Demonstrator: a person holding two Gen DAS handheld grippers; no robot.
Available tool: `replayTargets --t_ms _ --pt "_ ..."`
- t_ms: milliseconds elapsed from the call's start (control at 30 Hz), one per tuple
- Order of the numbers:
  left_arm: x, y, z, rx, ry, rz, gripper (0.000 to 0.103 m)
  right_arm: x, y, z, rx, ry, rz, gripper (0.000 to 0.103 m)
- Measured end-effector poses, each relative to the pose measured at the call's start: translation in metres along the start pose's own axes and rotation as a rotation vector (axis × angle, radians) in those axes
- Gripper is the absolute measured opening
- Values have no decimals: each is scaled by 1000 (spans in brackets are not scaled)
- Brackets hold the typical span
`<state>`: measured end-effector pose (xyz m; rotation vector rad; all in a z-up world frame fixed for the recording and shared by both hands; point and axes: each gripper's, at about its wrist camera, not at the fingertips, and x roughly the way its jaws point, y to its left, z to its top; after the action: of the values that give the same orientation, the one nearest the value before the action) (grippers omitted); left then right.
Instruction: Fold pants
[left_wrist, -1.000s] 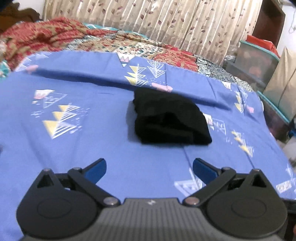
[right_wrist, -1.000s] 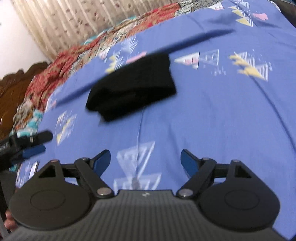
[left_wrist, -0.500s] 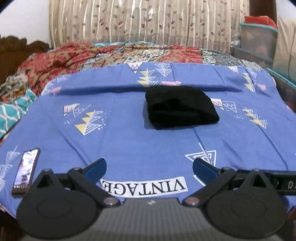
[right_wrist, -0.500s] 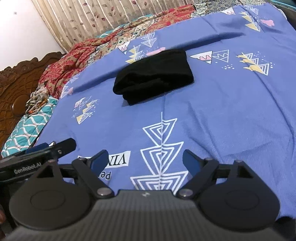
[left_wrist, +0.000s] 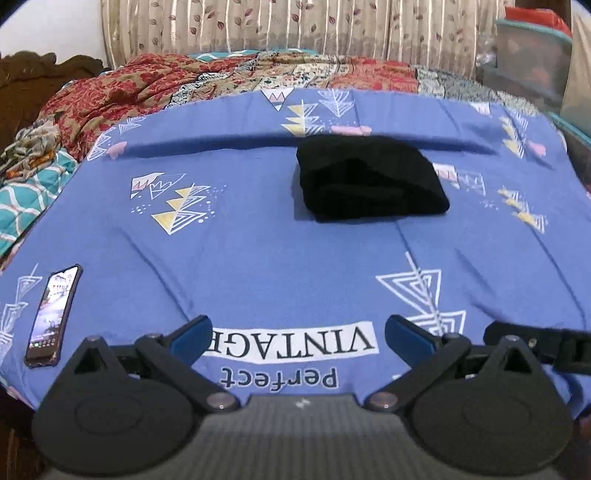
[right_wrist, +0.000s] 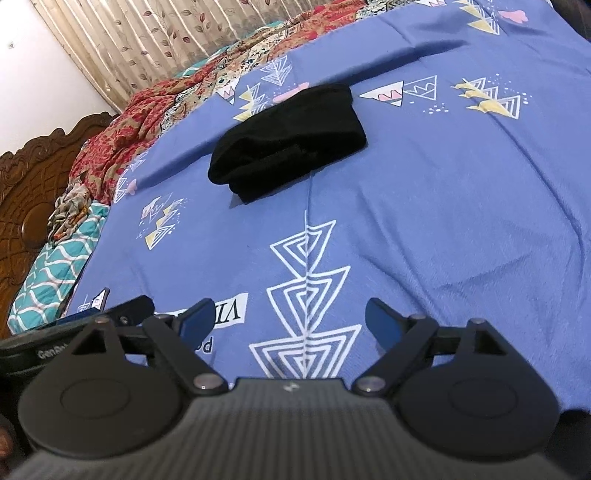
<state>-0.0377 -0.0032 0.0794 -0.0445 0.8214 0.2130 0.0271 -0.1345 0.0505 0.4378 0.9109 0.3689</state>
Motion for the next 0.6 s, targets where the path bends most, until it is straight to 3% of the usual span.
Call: replayTargets --t_ms 600 --pt "10 1 -2 16 41 -16 103 4 -7 0 26 35 -5 90"
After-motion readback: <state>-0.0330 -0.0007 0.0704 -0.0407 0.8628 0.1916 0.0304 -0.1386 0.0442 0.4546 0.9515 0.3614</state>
